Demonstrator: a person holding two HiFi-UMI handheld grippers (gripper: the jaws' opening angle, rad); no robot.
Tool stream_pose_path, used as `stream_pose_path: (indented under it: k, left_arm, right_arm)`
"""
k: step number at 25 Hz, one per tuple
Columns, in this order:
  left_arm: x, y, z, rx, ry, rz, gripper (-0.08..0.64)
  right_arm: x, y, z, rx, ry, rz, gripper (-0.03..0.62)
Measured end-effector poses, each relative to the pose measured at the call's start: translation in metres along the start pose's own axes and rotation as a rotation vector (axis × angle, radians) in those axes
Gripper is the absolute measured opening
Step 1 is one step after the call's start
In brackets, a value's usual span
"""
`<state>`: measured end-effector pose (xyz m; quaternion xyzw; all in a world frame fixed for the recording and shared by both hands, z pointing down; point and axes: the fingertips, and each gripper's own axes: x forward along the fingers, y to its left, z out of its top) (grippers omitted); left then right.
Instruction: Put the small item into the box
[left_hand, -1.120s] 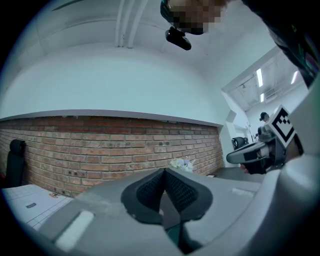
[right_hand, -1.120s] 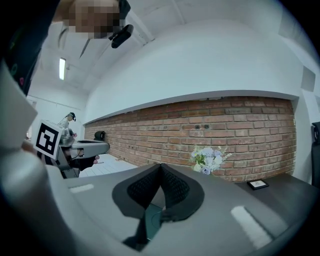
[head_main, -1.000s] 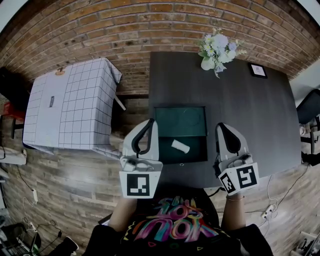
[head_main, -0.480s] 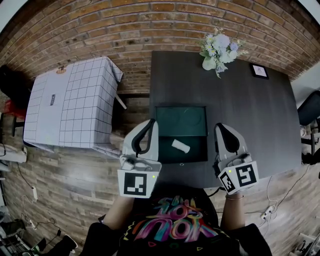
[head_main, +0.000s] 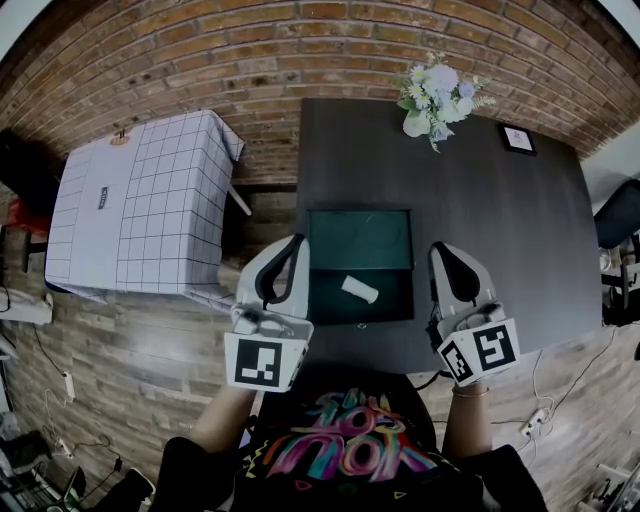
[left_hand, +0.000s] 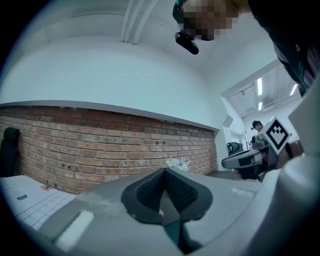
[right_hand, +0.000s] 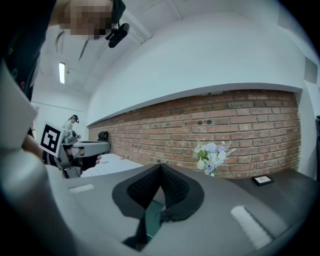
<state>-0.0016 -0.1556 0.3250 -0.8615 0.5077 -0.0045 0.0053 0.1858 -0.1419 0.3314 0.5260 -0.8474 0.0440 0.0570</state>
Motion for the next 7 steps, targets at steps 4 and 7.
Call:
stream_pose_path:
  k: [4, 7]
  left_arm:
    - [-0.0003, 0.0039, 0.0015, -0.003, -0.008, 0.003, 0.000]
    - [-0.0008, 0.0073, 0.0010, -0.007, -0.008, 0.011, 0.000]
  right_arm:
    - [0.0004, -0.0003, -0.0003, -0.005, 0.005, -0.002, 0.000]
    - [0.0014, -0.0003, -0.0001, -0.005, 0.006, -0.005, 0.000]
